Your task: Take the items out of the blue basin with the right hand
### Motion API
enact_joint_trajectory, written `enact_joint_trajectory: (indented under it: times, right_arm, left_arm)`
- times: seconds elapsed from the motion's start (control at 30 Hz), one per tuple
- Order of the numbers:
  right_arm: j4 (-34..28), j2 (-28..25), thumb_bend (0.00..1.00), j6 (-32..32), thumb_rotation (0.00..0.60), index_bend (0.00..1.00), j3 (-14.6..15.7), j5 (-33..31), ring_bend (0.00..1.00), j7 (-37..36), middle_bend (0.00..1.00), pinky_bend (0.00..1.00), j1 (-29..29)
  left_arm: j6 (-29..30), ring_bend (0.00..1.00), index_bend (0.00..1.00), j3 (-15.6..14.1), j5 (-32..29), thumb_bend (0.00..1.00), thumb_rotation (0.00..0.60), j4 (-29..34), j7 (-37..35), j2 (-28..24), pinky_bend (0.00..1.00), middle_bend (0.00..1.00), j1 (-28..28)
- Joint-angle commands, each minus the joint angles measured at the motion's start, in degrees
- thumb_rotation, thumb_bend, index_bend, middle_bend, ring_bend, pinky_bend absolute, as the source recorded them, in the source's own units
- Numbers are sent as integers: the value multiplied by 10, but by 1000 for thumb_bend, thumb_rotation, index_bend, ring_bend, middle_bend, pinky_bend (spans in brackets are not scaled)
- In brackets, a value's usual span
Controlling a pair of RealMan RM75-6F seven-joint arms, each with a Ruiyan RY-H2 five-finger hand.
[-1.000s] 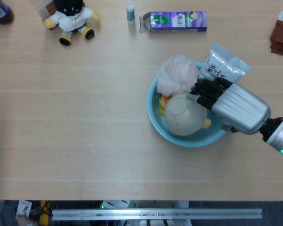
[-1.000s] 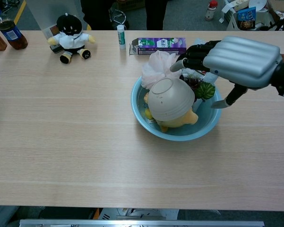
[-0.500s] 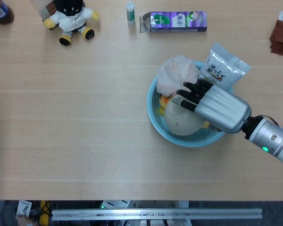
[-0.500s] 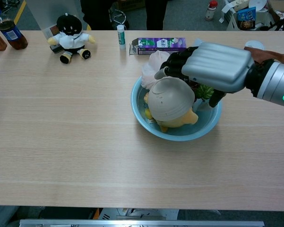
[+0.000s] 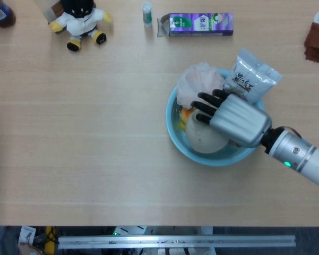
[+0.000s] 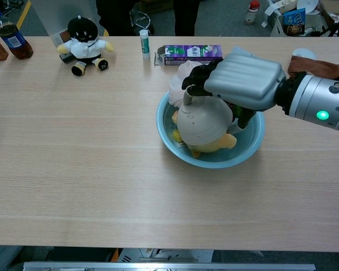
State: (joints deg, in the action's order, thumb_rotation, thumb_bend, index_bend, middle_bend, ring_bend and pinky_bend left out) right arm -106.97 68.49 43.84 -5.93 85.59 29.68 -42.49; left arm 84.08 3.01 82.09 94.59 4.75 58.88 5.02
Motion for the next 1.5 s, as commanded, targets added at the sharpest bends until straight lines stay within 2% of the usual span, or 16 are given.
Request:
enact_joint_trajectory:
  times: [0.03, 0.5, 1.23, 1.5]
  right_arm:
    - [-1, 0, 18, 1, 600, 320, 1, -4, 120, -1, 208, 238, -3]
    - [5, 4, 24, 10, 600, 423, -3, -22, 121, -18, 252, 238, -19]
    - [0, -5, 24, 41, 600, 458, -14, -33, 121, -51, 283, 238, -32]
    - [1, -6, 24, 56, 600, 460, -29, -40, 120, -58, 286, 238, -39]
  left_arm:
    - [0, 260, 300, 0, 0, 358, 600, 0, 0, 0, 248, 289, 0]
    - [-3, 260, 300, 1, -2, 358, 600, 1, 1, -1, 247, 282, 1]
    - [-7, 260, 300, 2, -5, 358, 600, 4, 0, -3, 248, 275, 2]
    - [-5, 260, 300, 3, -3, 358, 600, 3, -1, -3, 248, 273, 2]
